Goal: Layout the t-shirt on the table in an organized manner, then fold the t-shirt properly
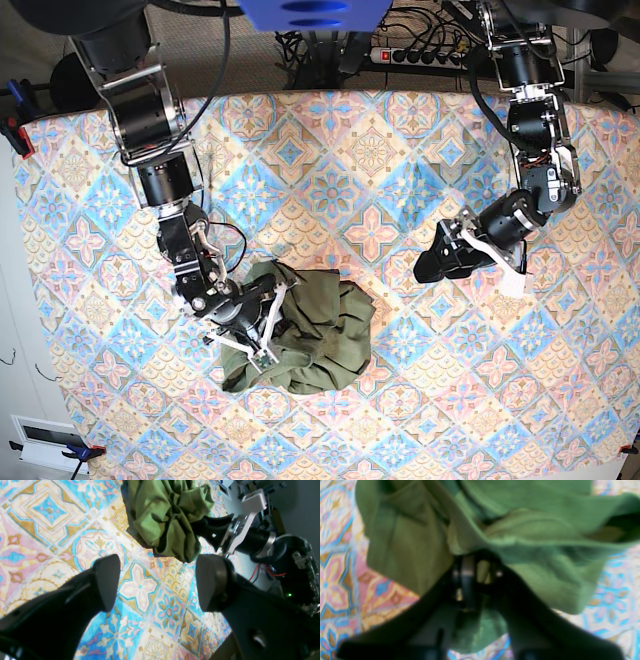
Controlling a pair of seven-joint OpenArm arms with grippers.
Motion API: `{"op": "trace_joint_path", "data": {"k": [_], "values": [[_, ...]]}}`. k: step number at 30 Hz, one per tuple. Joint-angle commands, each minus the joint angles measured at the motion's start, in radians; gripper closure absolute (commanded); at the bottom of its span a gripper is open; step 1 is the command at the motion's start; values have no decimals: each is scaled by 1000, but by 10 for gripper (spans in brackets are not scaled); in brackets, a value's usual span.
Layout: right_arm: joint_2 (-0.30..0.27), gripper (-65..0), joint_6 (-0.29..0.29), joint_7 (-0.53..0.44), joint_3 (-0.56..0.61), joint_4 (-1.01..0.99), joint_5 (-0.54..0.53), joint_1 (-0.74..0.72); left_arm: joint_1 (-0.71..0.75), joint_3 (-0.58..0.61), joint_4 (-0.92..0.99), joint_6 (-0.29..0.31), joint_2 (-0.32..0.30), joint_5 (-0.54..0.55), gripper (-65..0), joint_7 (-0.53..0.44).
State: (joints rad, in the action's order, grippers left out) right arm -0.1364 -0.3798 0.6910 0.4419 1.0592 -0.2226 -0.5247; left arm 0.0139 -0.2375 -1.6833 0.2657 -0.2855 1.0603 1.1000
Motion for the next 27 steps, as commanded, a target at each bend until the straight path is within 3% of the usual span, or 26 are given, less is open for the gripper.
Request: {"op": "trace_joint_path", "data": {"k": [1, 7, 10, 15, 24, 27], "values": [[-6, -4, 5, -24, -7, 43, -13, -33, -16, -4, -19, 5, -10, 24, -461, -16], [-95, -9, -2, -4, -114, 264, -16, 36, -15, 2, -19, 5, -10, 24, -461, -16], [-108, -9, -80, 68, -239, 352, -14, 88, -15, 3, -19, 5, -10, 24, -461, -16], [-156, -9, -193, 98, -371, 459, -14, 185, -15, 3, -19, 5, -10, 24, -461, -16], [-263, -9, -201, 100, -570, 715, -16, 432, -19, 77, -19, 5, -13, 15, -461, -16], [-288, -9, -219, 100, -628, 780, -82, 512, -25, 120, -19, 5, -10, -51, -461, -17]]}}
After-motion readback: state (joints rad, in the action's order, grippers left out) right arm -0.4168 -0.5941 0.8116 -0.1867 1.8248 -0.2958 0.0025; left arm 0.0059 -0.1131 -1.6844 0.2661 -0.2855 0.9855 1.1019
